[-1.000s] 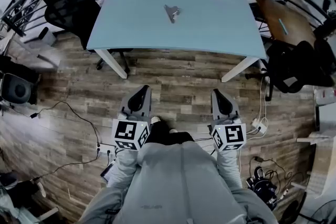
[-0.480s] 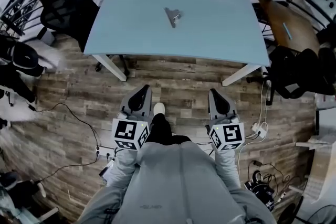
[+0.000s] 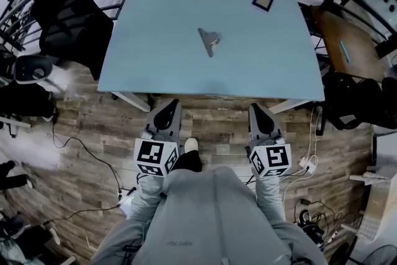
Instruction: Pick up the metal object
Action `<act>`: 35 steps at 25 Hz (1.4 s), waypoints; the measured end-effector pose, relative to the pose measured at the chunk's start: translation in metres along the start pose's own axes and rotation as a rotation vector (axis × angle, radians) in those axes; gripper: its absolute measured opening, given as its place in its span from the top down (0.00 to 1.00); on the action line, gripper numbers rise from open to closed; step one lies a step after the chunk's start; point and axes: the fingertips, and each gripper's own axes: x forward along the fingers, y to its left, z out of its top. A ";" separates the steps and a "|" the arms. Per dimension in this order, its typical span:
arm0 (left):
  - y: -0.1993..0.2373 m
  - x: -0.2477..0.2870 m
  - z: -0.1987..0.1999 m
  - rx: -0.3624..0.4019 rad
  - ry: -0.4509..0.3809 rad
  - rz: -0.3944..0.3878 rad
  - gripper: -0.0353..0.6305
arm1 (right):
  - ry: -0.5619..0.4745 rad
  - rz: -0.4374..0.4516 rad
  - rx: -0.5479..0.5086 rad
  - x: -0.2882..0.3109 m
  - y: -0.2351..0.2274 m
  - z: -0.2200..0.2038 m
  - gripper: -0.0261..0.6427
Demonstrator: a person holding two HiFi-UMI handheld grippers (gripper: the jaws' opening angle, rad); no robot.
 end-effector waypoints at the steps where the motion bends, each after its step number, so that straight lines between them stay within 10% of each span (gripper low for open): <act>1: 0.007 0.007 0.003 0.000 -0.001 -0.004 0.90 | 0.000 -0.004 0.002 0.009 -0.001 0.002 0.92; 35: 0.119 0.203 0.041 -0.037 0.034 -0.006 0.90 | 0.055 -0.003 0.026 0.226 -0.083 0.025 0.92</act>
